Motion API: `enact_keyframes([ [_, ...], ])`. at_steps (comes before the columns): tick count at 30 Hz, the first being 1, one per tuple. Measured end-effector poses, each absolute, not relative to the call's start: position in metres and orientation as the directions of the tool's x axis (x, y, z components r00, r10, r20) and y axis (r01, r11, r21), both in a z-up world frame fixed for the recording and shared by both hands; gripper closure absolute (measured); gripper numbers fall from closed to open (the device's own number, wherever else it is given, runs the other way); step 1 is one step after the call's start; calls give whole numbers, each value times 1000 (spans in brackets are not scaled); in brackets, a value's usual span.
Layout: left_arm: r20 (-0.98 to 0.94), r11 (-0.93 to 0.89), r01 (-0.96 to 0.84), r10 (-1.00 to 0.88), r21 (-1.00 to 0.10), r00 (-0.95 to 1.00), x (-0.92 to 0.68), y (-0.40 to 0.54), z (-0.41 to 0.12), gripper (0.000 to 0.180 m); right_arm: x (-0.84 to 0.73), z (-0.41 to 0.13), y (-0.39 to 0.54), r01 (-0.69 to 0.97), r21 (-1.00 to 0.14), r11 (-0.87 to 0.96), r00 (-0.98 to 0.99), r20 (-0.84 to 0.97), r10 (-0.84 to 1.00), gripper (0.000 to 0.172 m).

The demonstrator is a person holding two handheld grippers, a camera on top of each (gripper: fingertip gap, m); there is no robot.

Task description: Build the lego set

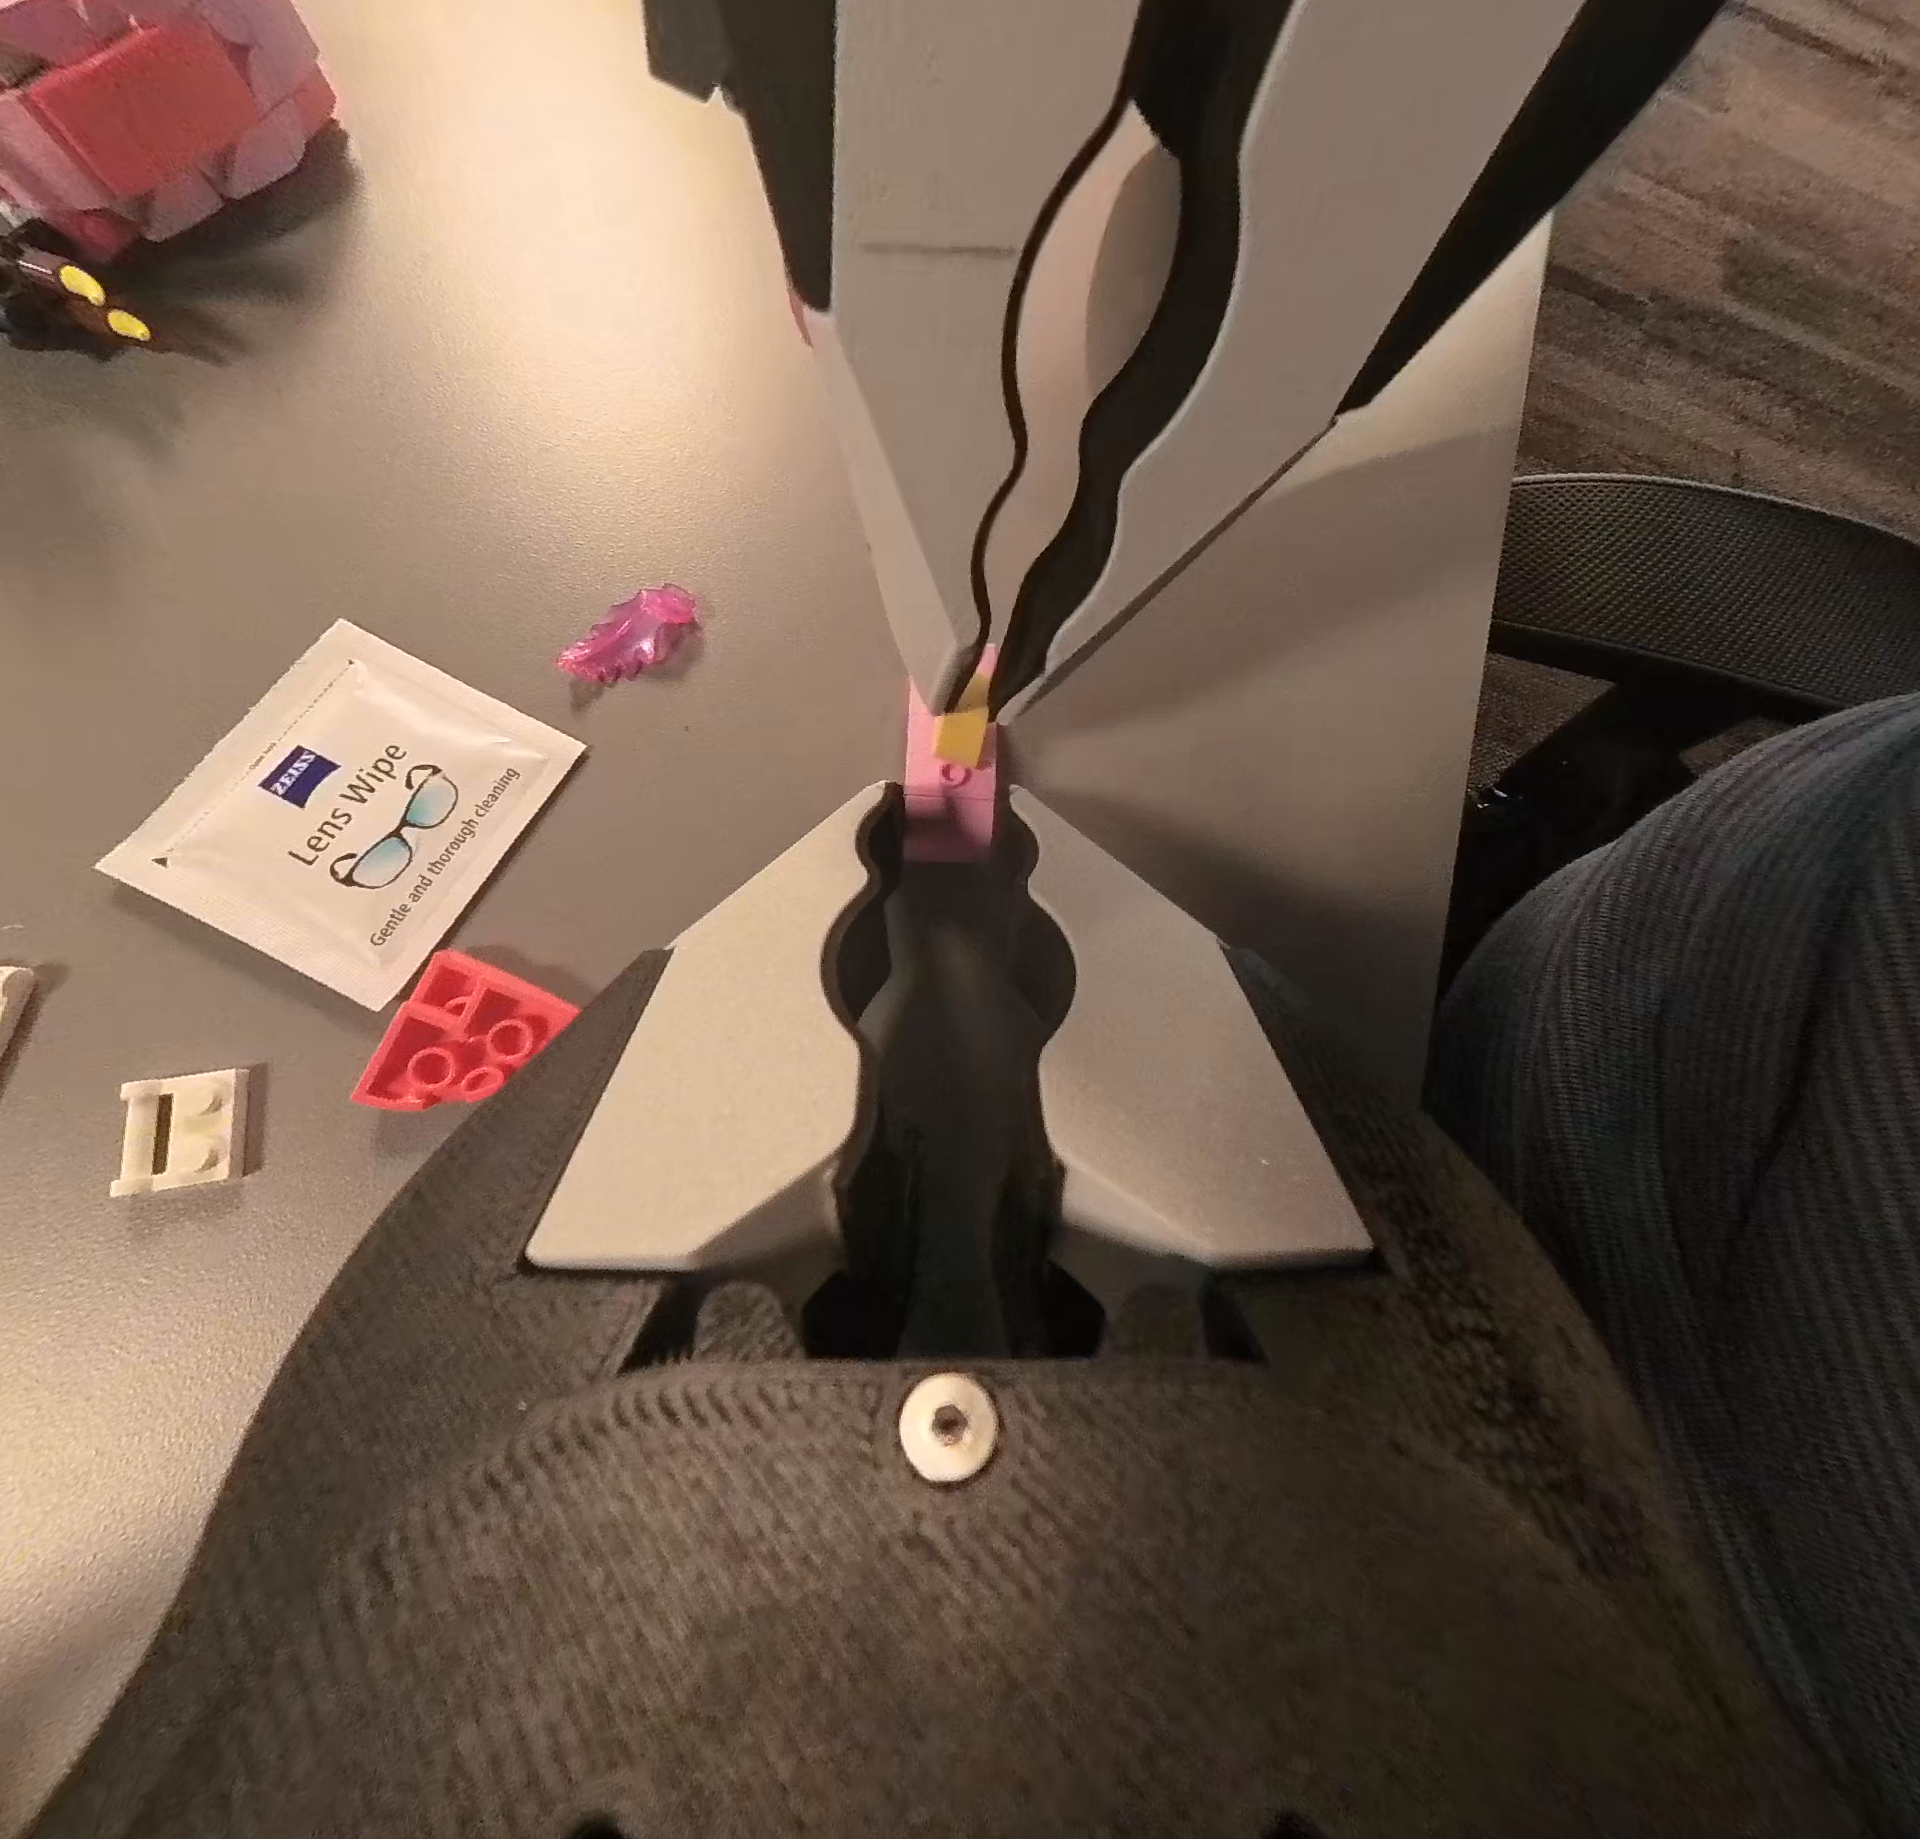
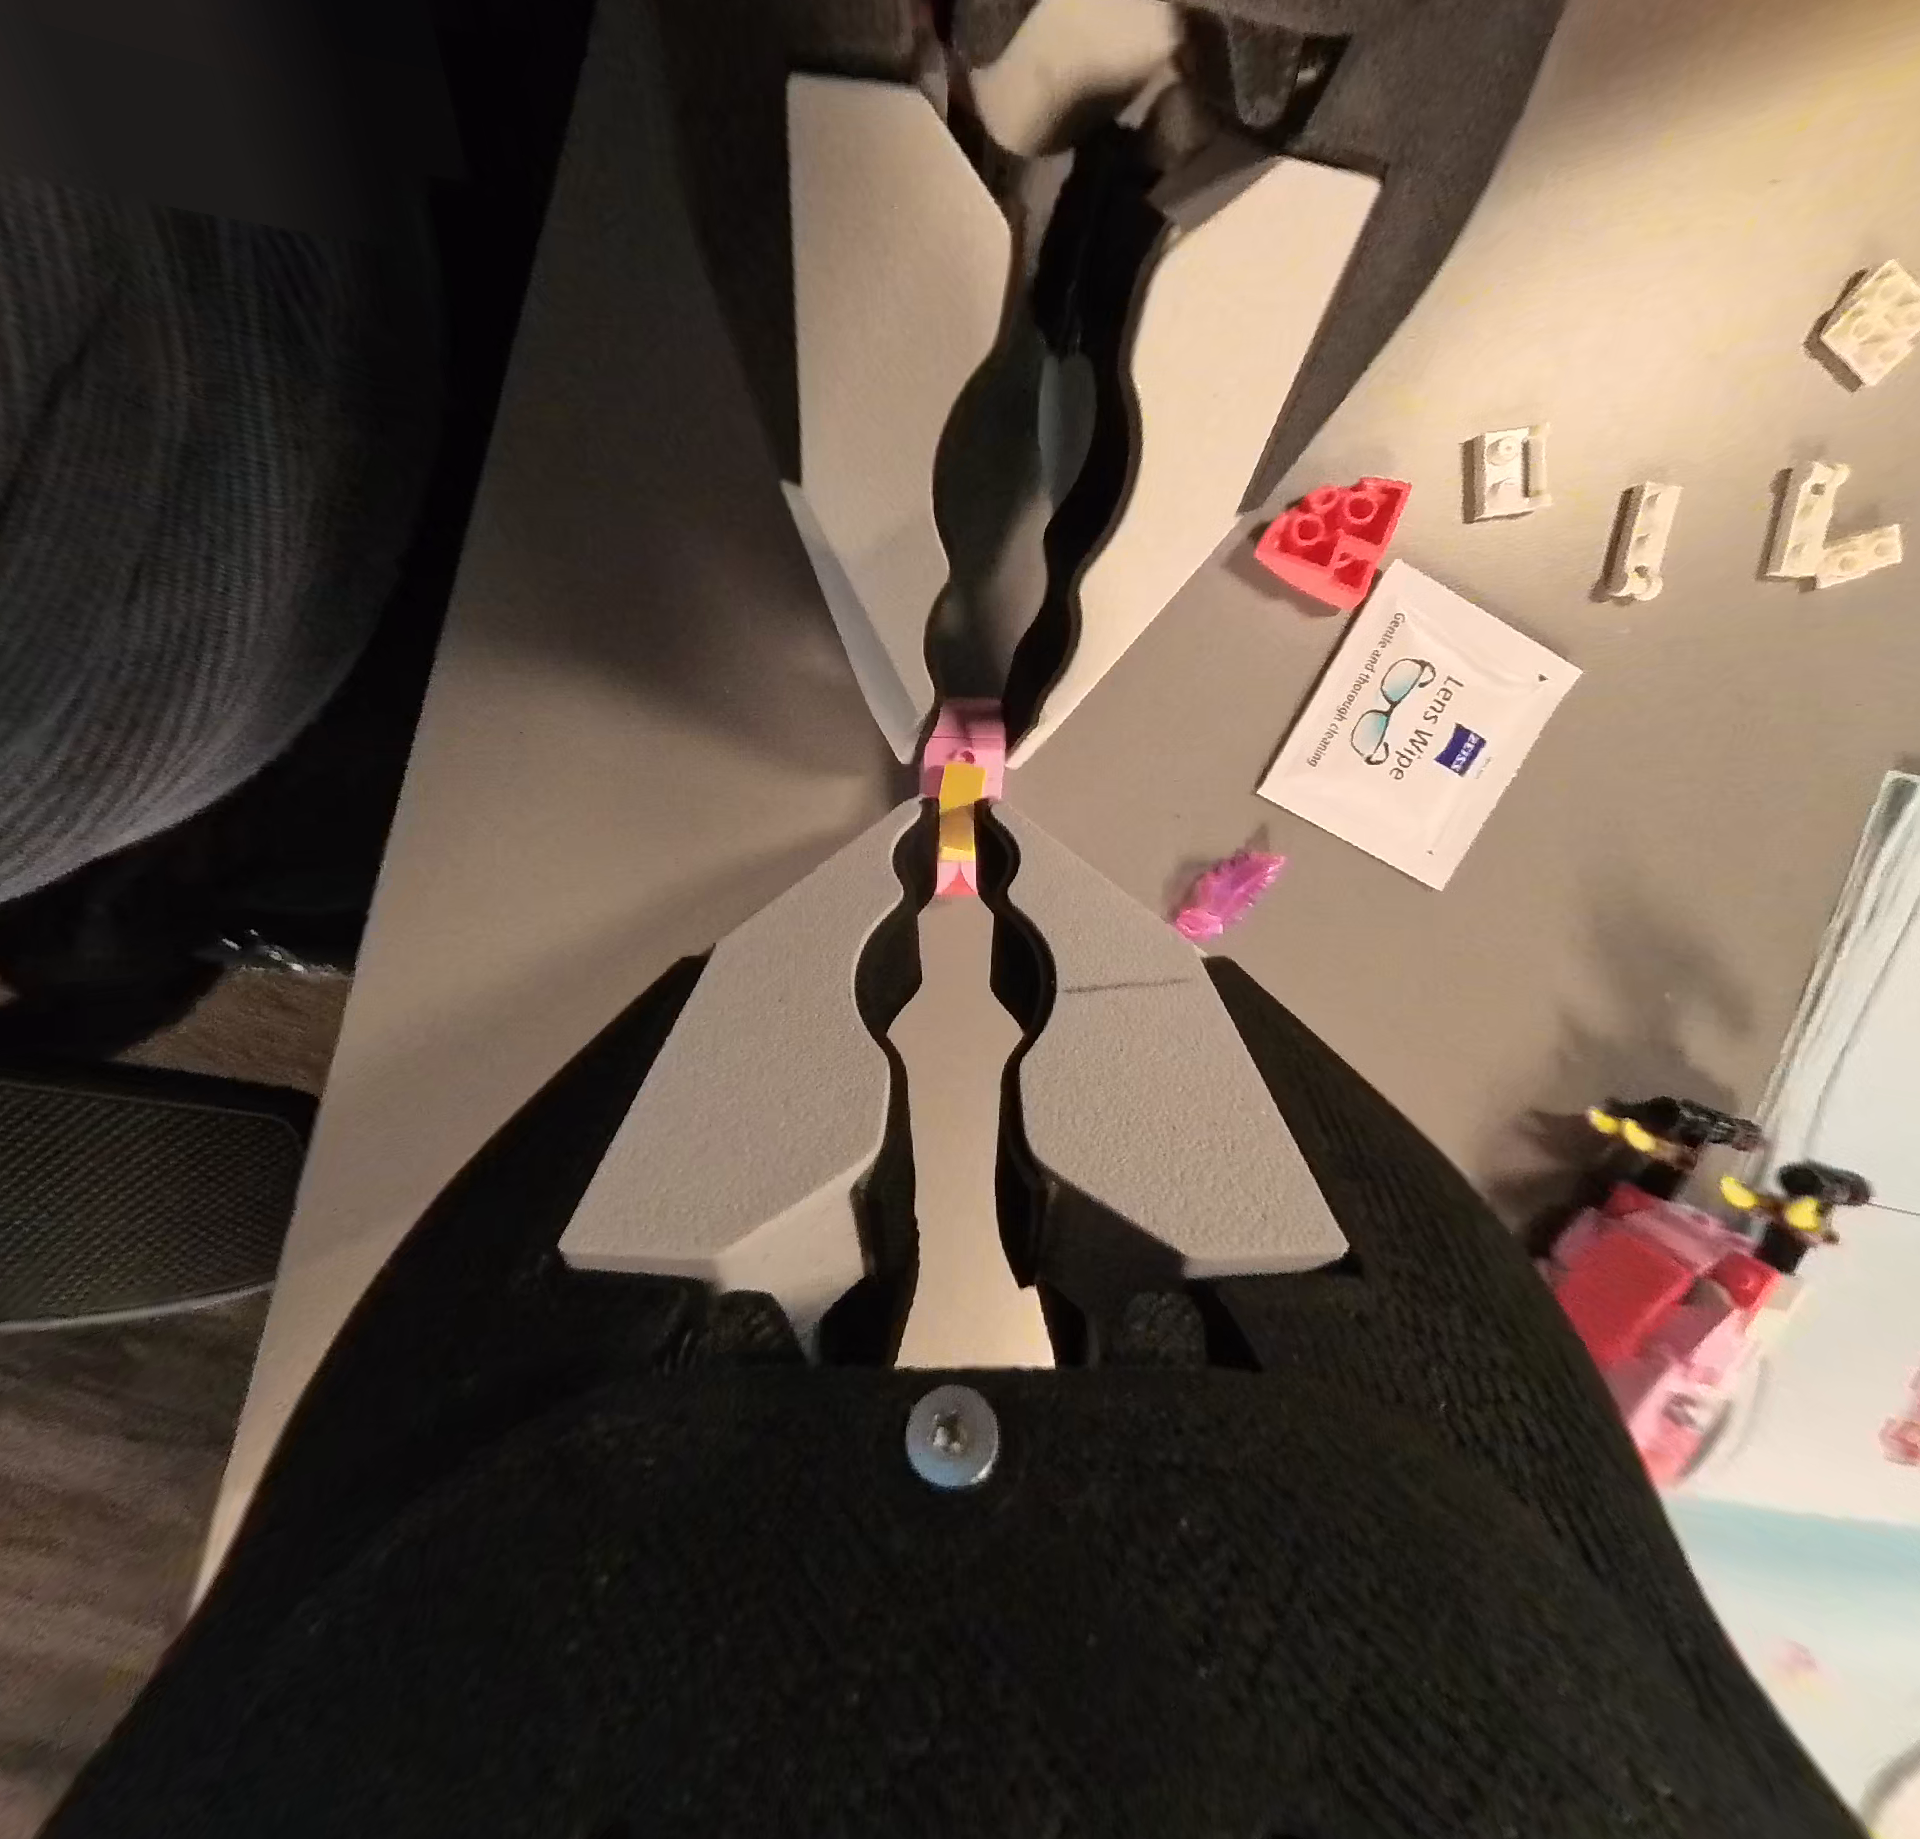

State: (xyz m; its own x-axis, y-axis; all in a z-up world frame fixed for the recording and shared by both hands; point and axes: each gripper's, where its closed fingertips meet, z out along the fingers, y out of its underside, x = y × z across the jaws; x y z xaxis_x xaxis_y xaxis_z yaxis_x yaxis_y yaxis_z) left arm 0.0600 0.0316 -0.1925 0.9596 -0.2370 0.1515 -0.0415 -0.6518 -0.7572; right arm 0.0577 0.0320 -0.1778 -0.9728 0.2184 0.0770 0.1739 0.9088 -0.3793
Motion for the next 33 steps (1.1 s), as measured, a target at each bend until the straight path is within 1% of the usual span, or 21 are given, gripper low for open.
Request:
enact_keyframes([
  [1,153,-652,-41,-237,-757,959,60,32,-192,164,58,-177,31,198,-407,892,-970,52,239,167],
  [3,157,-652,-37,-237,-757,959,60,32,-192,163,56,-173,29,299,-478,826,-947,-39,320,166],
  [5,160,-652,-35,-237,-757,958,60,32,-192,163,54,-168,29,431,-538,724,-898,-177,403,167],
  [7,158,-652,-36,-237,-757,959,60,32,-192,163,55,-159,29,531,-581,618,-845,-306,438,167],
  [10,160,-652,-35,-237,-757,958,60,32,-192,163,56,-150,32,628,-599,497,-776,-438,453,167],
  [13,167,-652,-29,-237,-758,957,60,32,-192,164,59,-147,41,684,-599,416,-725,-498,475,166],
  [17,177,-652,-24,-240,-758,955,60,32,-192,164,63,-153,63,707,-599,377,-688,-458,562,166],
  [22,179,-652,-26,-246,-758,953,60,32,-192,164,76,-172,96,692,-545,474,-672,-246,699,166],
  [28,169,-651,-34,-246,-758,954,60,32,-192,164,87,-183,114,706,-475,525,-642,-116,758,166],
  [33,172,-652,-31,-246,-758,954,60,32,-192,164,91,-195,124,717,-398,573,-642,-56,765,166],
])
